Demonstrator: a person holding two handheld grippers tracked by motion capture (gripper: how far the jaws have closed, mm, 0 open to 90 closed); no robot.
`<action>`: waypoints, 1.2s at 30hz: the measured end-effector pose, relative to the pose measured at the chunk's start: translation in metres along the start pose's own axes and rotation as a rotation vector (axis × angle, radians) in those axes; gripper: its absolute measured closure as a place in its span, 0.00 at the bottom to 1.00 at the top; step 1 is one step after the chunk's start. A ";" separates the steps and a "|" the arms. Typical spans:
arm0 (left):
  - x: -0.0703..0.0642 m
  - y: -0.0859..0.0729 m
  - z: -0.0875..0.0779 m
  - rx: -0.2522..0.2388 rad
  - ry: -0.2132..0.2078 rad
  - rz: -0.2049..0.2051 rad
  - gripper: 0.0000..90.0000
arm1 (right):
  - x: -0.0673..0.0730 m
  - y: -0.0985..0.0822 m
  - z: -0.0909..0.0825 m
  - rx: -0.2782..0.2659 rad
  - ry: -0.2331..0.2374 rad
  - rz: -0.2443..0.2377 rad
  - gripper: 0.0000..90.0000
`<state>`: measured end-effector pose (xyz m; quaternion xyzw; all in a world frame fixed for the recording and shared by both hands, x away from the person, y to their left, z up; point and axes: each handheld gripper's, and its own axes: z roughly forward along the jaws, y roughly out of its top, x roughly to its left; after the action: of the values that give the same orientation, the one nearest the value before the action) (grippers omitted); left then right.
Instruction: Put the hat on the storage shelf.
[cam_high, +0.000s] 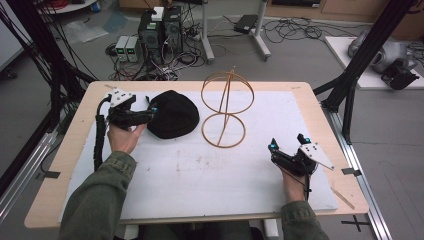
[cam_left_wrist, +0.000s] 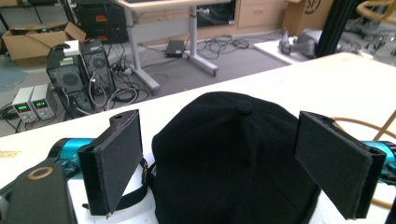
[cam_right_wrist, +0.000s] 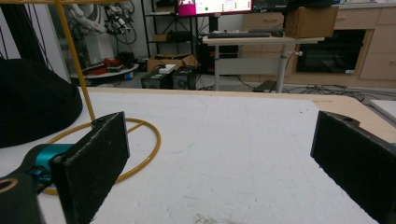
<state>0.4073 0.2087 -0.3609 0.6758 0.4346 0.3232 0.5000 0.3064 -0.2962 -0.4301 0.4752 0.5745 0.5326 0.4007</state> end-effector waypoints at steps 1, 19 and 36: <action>0.000 0.000 0.004 0.004 0.008 0.011 0.18 | 0.000 0.000 0.000 0.001 -0.002 0.001 0.04; -0.008 -0.008 0.054 0.246 -0.141 0.092 0.22 | 0.001 -0.001 0.001 0.011 0.011 -0.003 0.04; -0.009 -0.020 0.069 0.319 -0.099 0.103 0.29 | 0.001 -0.001 0.000 0.016 0.016 -0.005 0.04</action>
<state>0.4585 0.1762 -0.4000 0.7831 0.4199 0.2417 0.3899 0.3056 -0.2952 -0.4310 0.4725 0.5830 0.5309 0.3936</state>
